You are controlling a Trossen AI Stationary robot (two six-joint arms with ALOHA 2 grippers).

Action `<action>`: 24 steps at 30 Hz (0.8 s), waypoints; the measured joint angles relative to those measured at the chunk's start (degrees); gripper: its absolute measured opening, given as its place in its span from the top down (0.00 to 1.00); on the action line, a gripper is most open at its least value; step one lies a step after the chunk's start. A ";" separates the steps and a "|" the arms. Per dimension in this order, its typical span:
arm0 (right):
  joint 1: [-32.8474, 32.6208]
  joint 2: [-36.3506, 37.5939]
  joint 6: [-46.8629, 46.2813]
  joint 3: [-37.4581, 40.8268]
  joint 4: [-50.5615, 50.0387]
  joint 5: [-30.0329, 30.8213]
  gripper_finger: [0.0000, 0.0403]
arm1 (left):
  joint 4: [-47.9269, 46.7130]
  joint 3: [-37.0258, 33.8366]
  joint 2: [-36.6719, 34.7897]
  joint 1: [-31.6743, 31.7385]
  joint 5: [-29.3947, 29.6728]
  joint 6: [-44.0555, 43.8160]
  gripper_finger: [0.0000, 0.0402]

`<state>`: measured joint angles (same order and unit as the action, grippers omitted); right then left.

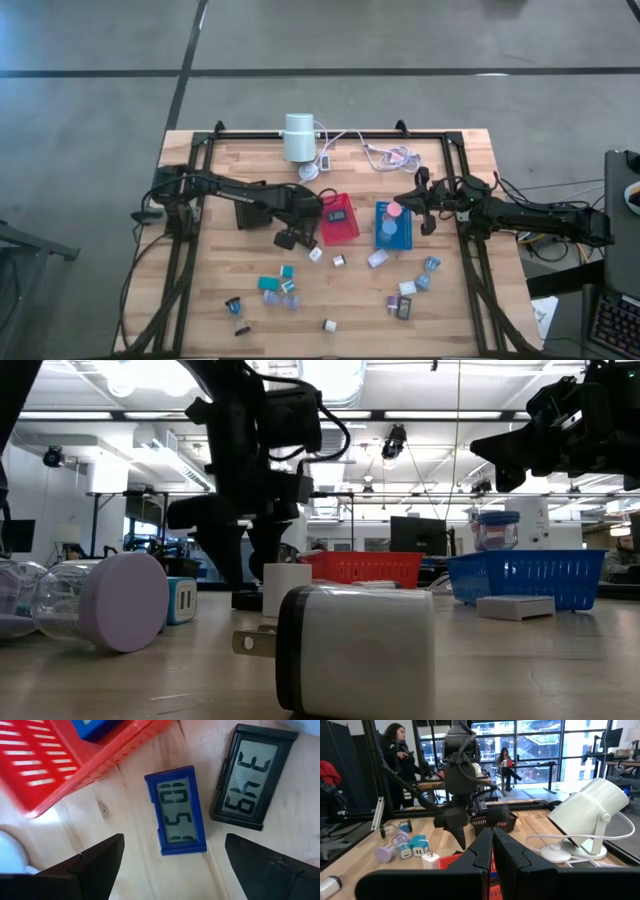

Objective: Pick & Place Office items
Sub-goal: Put the top blue digital clock into the red bin

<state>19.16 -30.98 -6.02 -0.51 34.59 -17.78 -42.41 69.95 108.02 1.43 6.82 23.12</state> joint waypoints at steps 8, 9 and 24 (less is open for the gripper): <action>0.02 0.02 0.00 0.00 -0.11 0.00 0.97 | 0.19 0.17 3.79 0.00 0.22 1.19 0.13; 0.02 0.02 0.00 0.00 -0.09 0.00 0.97 | 0.22 0.21 3.86 0.00 0.23 1.43 0.13; 0.00 0.02 0.11 0.00 -0.15 0.02 0.97 | 2.54 1.14 3.60 0.54 -3.90 2.12 0.40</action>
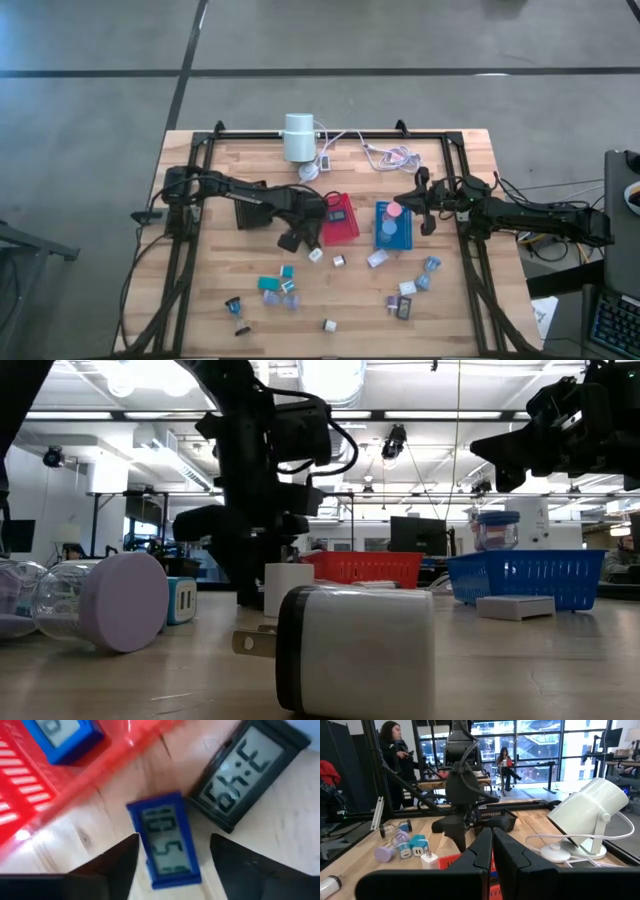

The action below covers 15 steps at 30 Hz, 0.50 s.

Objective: Pick & Place Office items
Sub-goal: Put the top blue digital clock into the red bin

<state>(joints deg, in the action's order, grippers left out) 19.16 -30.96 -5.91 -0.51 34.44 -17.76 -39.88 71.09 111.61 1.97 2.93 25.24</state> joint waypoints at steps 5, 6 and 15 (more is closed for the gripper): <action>0.00 -0.07 0.04 0.00 -0.01 0.00 0.97 | 0.58 -1.65 -0.13 0.12 -0.84 -1.41 0.59; 0.00 -0.07 0.05 0.00 -0.01 0.00 0.97 | 0.74 -1.93 -0.25 0.12 -0.77 -1.48 0.63; 0.02 -0.20 -0.09 0.00 0.04 0.00 0.97 | -0.17 -2.86 -2.21 0.16 -0.58 -3.19 0.72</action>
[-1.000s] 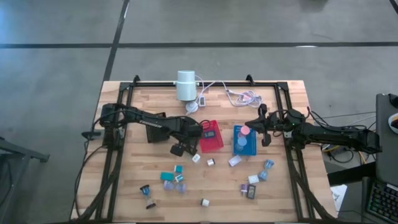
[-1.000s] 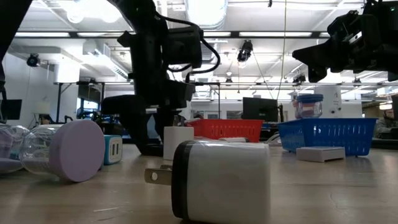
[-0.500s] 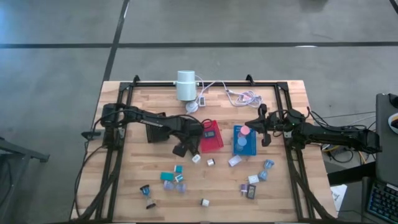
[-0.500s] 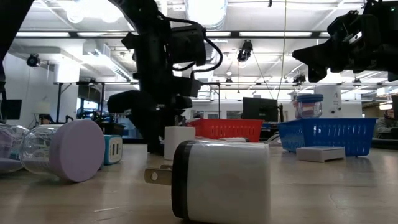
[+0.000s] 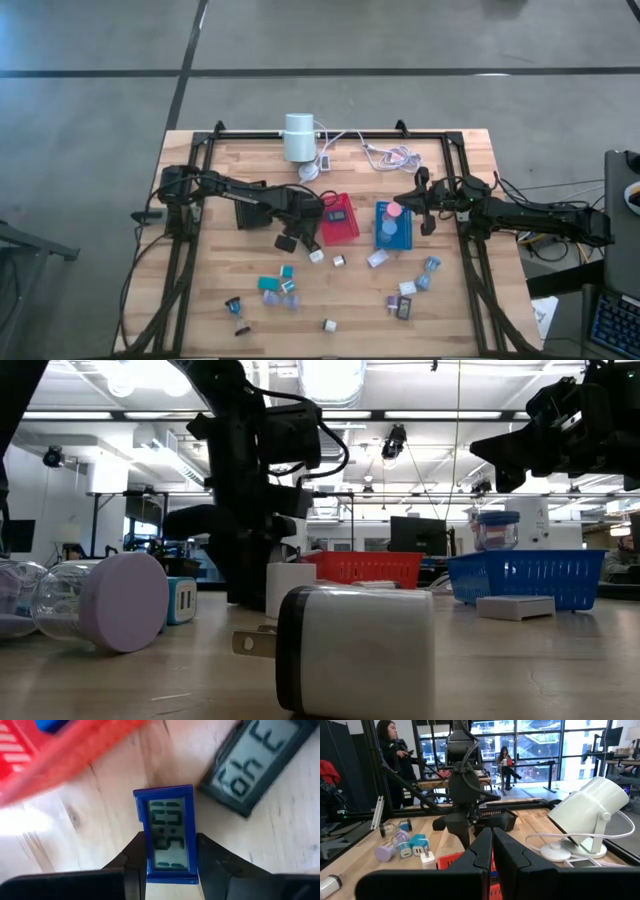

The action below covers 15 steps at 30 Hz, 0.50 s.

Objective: Pick & Place Office items
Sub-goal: Put the top blue digital clock into the red bin

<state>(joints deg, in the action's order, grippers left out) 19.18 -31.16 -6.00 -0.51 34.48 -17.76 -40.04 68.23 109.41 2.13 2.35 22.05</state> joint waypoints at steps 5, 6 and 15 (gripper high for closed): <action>0.00 0.00 0.00 0.00 0.00 0.00 0.97 | -0.42 -0.20 -5.02 0.00 0.11 -1.20 0.72; -0.03 0.00 0.02 0.00 0.00 0.00 0.97 | -0.40 -0.20 -5.89 -0.04 0.14 -1.43 0.72; -0.02 -0.09 -0.24 -0.01 0.15 0.02 0.97 | 6.21 -0.20 -14.02 -0.26 -1.17 -1.68 0.72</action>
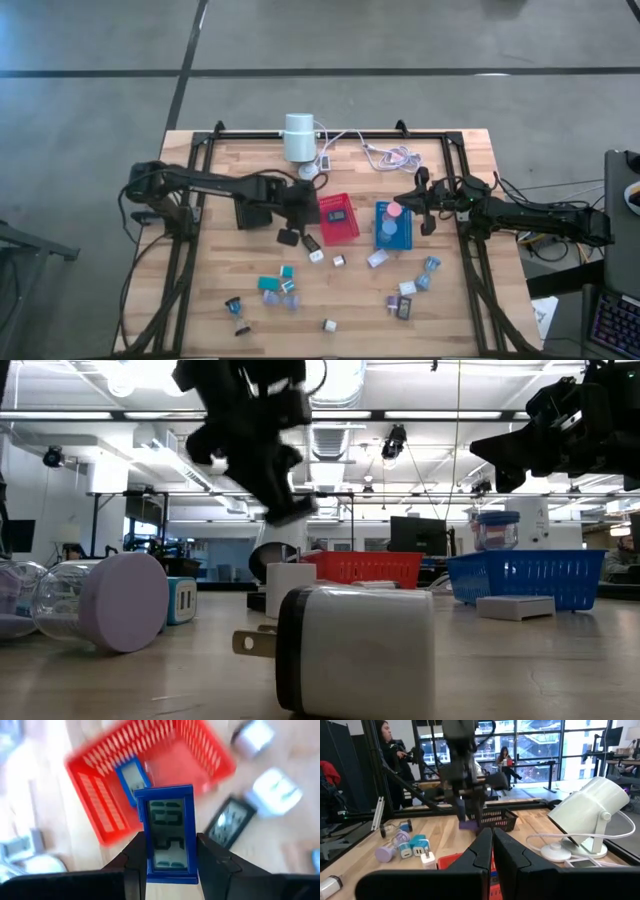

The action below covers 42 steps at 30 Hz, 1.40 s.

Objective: Pick & Place Office items
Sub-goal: Put the top blue digital clock into the red bin

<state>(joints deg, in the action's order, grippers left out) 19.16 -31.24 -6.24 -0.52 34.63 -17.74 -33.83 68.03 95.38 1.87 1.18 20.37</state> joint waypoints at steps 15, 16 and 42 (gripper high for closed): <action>0.02 0.02 -0.22 0.01 0.20 -0.01 0.97 | 10.63 -0.54 -6.24 0.55 -9.26 1.94 0.72; 0.02 0.02 -0.22 -0.01 0.26 0.00 0.97 | 11.37 -1.38 -7.54 0.71 -9.49 1.91 0.72; -0.02 0.00 -2.32 -0.02 1.55 -0.17 0.97 | 45.46 -48.47 -48.95 6.01 -9.19 -17.04 0.72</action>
<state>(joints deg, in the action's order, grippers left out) 19.14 -31.24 -8.56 -0.54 36.18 -17.91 11.63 19.56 46.44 7.88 -8.00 3.33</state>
